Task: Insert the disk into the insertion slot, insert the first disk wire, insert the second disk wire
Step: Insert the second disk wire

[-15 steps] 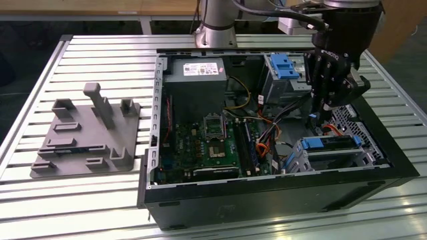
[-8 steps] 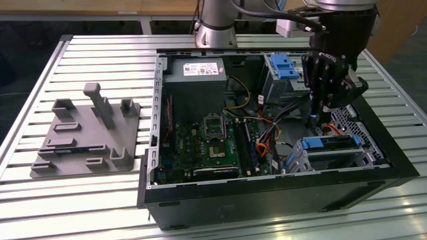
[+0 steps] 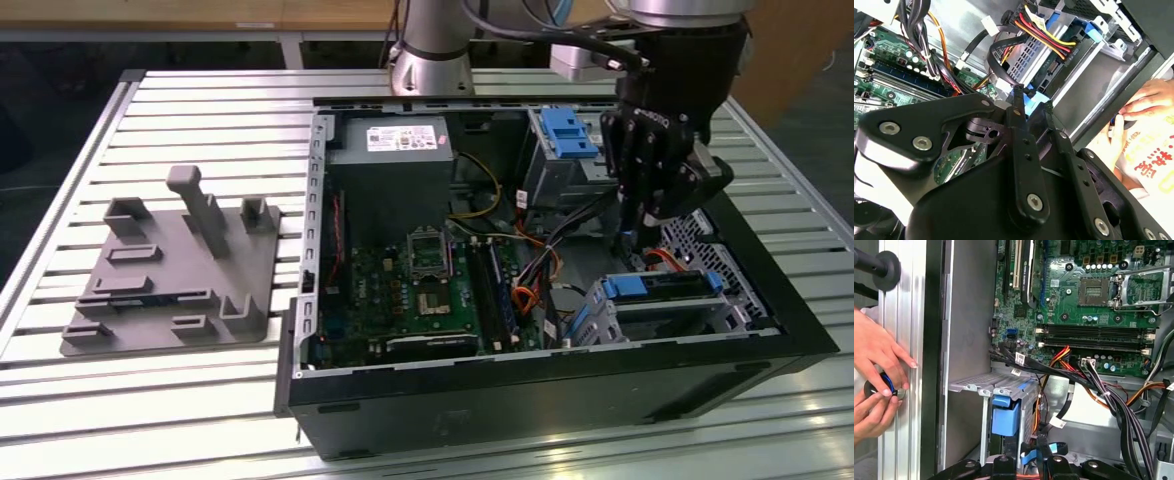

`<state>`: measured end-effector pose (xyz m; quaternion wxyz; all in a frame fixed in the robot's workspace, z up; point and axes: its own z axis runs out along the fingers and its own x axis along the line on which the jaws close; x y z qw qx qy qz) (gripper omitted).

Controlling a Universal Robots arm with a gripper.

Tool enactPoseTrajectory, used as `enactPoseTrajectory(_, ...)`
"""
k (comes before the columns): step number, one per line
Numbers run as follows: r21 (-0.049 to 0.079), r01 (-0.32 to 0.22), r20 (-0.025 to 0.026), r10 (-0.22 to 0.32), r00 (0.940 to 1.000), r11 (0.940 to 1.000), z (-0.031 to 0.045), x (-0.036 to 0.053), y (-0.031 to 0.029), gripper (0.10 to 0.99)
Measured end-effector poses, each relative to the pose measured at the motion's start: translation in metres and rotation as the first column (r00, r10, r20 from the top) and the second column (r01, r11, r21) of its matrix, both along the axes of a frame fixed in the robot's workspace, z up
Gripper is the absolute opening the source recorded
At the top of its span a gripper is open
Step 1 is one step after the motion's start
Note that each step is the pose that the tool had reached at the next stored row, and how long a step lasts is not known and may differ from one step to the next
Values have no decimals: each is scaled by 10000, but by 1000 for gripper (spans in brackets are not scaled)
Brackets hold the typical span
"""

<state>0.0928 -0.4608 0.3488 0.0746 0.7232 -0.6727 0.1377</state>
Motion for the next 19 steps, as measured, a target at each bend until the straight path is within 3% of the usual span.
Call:
enactPoseTrajectory(8, -78, -90, 0, 90, 10000, 9999, -33, 0, 4, 302)
enactPoseTrajectory(19, -91, -122, 17, 122, 9999, 9999, -41, 3, 15, 302)
